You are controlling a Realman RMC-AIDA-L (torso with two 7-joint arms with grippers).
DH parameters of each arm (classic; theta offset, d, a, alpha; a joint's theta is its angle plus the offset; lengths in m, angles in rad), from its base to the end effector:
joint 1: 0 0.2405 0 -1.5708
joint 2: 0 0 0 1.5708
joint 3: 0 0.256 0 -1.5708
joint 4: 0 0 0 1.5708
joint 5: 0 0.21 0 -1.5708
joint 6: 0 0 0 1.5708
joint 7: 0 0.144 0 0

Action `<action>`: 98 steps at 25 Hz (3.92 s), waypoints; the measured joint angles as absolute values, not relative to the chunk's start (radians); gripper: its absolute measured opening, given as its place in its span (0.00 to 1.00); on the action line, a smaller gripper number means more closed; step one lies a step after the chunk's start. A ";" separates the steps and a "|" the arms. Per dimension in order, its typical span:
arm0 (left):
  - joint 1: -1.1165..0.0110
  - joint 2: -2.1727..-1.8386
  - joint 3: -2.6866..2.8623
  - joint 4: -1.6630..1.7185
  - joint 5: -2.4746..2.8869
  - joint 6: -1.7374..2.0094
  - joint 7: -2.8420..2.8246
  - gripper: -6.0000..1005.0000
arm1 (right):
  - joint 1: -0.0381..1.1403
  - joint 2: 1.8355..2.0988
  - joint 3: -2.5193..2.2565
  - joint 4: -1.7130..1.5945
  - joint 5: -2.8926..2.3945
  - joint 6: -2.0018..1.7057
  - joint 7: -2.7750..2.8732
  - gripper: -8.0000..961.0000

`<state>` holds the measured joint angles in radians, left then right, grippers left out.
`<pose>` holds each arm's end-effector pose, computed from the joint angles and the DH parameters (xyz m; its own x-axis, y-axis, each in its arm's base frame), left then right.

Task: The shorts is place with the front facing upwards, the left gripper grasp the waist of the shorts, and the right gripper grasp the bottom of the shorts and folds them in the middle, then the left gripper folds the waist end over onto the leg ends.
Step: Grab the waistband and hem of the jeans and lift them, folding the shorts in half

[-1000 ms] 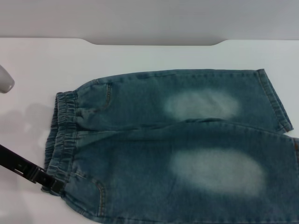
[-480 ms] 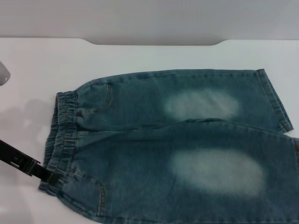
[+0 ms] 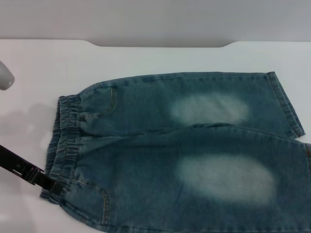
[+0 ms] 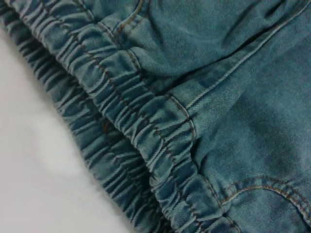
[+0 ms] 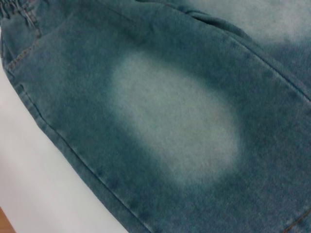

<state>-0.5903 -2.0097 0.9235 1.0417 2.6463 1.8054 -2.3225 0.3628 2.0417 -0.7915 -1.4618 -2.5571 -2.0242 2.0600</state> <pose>-0.2776 0.3209 0.0498 0.4827 0.8491 -0.2148 0.8120 -0.5257 -0.2535 0.2828 0.2632 0.1072 0.6705 -0.7299 0.1328 -0.6853 -0.6780 -0.2661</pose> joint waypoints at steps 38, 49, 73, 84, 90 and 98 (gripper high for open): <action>-0.592 -2.026 0.935 1.029 2.675 1.793 -2.321 0.56 | 0.364 2.042 -0.795 -1.459 -2.558 -2.023 2.056 0.55; -0.590 -2.029 0.950 1.031 2.677 1.789 -2.311 0.36 | 0.360 2.042 -0.786 -1.459 -2.559 -2.023 2.047 0.55; -0.614 -2.030 0.972 1.028 2.678 1.785 -2.309 0.05 | 0.373 2.063 -0.817 -1.530 -2.763 -2.112 2.047 0.55; -0.617 -2.040 0.973 1.028 2.678 1.763 -2.311 0.05 | 0.380 2.066 -0.871 -1.433 -2.763 -2.095 2.038 0.54; -0.617 -2.042 0.973 1.026 2.678 1.761 -2.310 0.05 | 0.393 2.067 -0.884 -1.387 -2.765 -2.077 2.035 0.54; -0.619 -2.044 0.973 1.016 2.688 1.759 -2.309 0.05 | 0.414 2.065 -0.903 -1.339 -2.817 -2.056 2.036 0.54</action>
<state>-0.6189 -2.0443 0.9725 1.0157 2.6883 1.7589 -2.3094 0.4138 2.0651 -0.9030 -1.3391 -2.8173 -2.0562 2.0360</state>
